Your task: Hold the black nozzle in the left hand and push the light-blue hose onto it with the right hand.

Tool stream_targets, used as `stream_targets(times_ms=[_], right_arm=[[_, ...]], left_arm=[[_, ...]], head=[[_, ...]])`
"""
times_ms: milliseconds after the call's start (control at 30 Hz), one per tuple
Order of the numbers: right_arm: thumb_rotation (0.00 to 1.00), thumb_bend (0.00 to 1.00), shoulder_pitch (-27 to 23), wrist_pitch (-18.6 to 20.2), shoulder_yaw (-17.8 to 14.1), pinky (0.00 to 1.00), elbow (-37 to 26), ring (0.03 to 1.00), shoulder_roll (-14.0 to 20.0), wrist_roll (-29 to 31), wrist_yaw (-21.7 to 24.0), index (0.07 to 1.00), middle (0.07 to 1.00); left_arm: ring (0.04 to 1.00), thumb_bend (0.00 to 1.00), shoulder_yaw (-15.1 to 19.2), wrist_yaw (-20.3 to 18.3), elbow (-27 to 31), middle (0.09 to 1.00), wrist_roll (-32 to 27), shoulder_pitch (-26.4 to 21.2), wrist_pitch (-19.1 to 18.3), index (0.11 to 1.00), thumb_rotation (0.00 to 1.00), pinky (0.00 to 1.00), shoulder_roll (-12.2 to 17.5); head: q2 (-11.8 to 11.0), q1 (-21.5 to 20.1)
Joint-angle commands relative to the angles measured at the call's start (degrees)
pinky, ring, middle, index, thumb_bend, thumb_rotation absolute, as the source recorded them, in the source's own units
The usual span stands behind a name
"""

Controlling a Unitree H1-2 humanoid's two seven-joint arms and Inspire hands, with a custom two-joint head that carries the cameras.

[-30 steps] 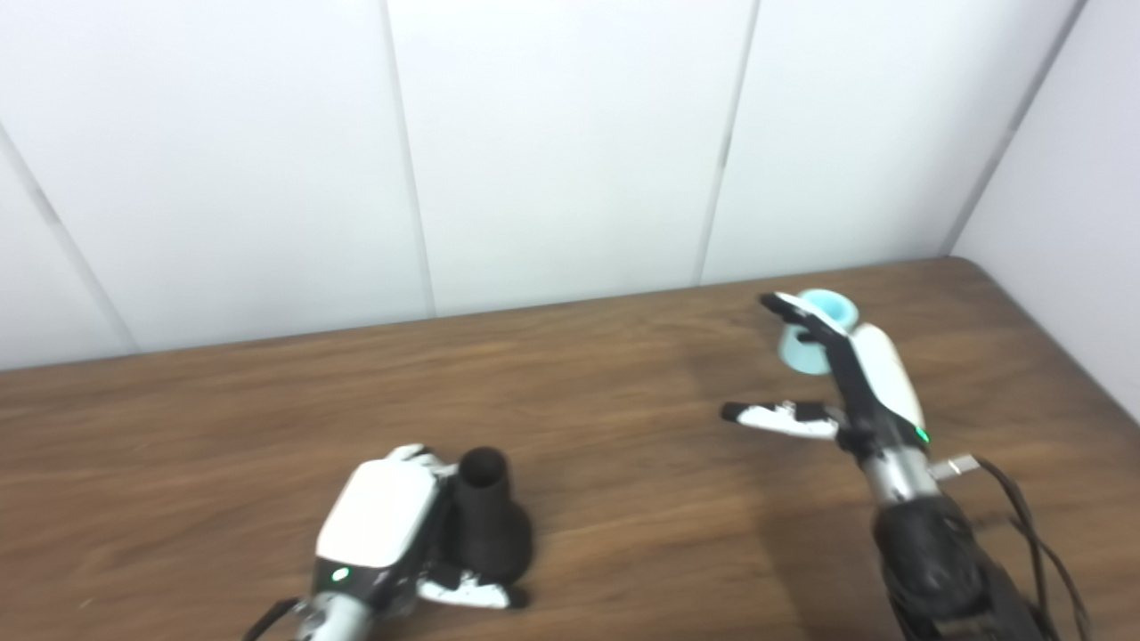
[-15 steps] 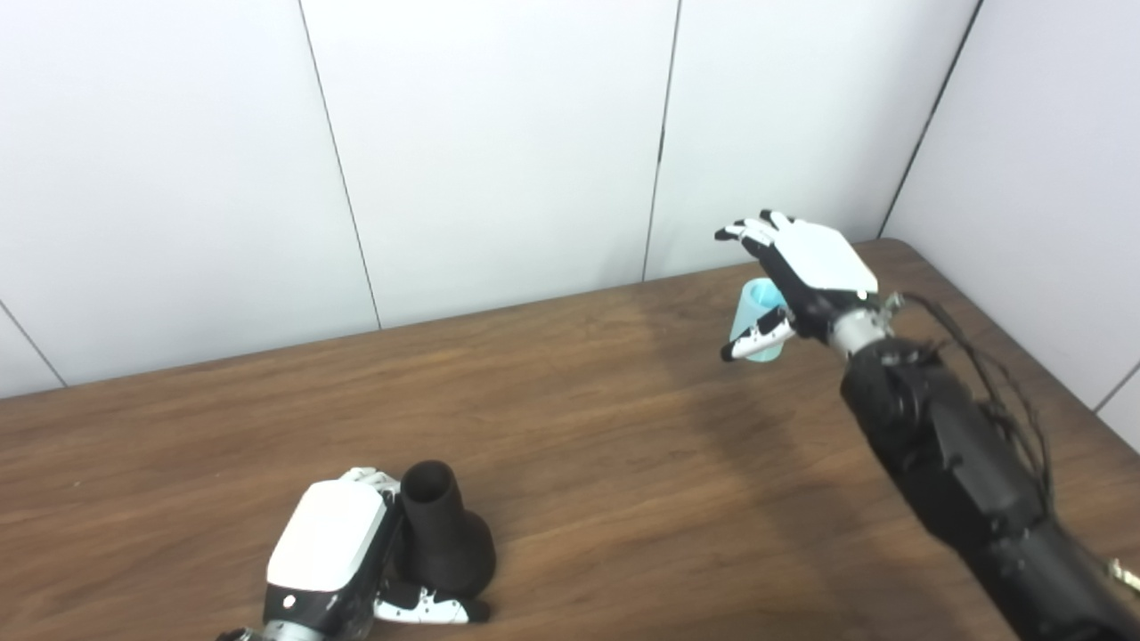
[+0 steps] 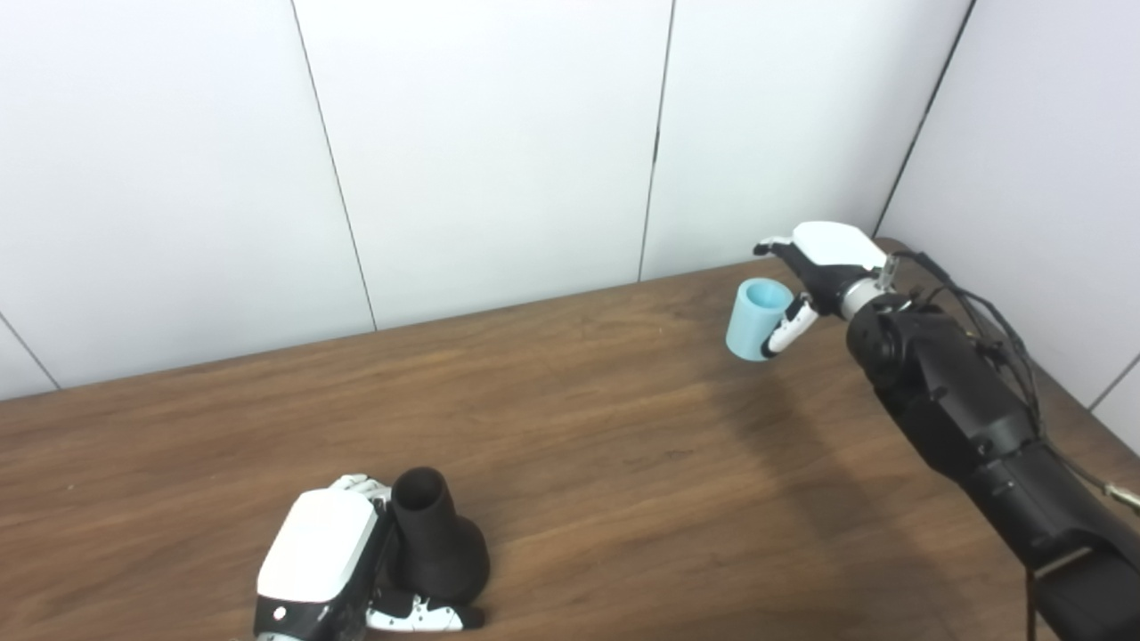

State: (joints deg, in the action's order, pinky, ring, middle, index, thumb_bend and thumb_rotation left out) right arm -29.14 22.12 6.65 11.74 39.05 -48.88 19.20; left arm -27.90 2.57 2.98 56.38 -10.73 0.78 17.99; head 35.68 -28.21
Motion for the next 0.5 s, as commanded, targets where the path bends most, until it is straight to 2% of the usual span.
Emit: stream_targets(times_ms=[0, 167, 233, 333, 467], right_arm=[[0.17, 0.94, -2.9, 0.5, -1.0, 0.76, -0.1, 0.880, 1.2, 1.4, -0.7, 0.856, 0.898], [0.14, 0.93, -2.8, 1.0, -1.5, 0.64, 0.2, 0.761, -0.1, 4.7, -1.6, 0.833, 0.831], [0.12, 0.93, -2.7, 1.2, -1.8, 0.59, 0.2, 0.697, -0.6, 5.9, -2.1, 0.818, 0.772], [0.11, 0.91, -2.5, 2.7, -1.8, 0.63, -0.9, 0.723, -1.1, 6.9, -1.4, 0.814, 0.797], [0.11, 0.91, -2.4, 2.7, -1.6, 0.65, -0.6, 0.737, -0.9, 8.1, -1.6, 0.810, 0.809]], left_arm=[[0.626, 0.52, -0.8, -3.5, -0.8, 0.501, 1.0, 1.9, -0.2, 0.480, 0.00, 0.75, 1.2], [0.630, 0.52, -0.7, -3.7, -0.7, 0.504, 1.0, 2.0, -0.3, 0.479, 0.00, 0.75, 1.2], [0.626, 0.52, -0.6, -3.6, -0.8, 0.497, 0.8, 2.0, -0.1, 0.482, 0.00, 0.75, 1.2], [0.630, 0.52, -0.6, -3.8, -0.7, 0.495, 1.0, 2.1, -0.3, 0.483, 0.00, 0.75, 1.2], [0.626, 0.52, -0.6, -3.5, -0.8, 0.500, 1.1, 2.2, -0.1, 0.481, 0.00, 0.75, 1.5]], head=[[0.2, 0.2], [0.2, 0.1], [0.3, 0.2], [0.4, 0.2], [0.5, 0.2]])
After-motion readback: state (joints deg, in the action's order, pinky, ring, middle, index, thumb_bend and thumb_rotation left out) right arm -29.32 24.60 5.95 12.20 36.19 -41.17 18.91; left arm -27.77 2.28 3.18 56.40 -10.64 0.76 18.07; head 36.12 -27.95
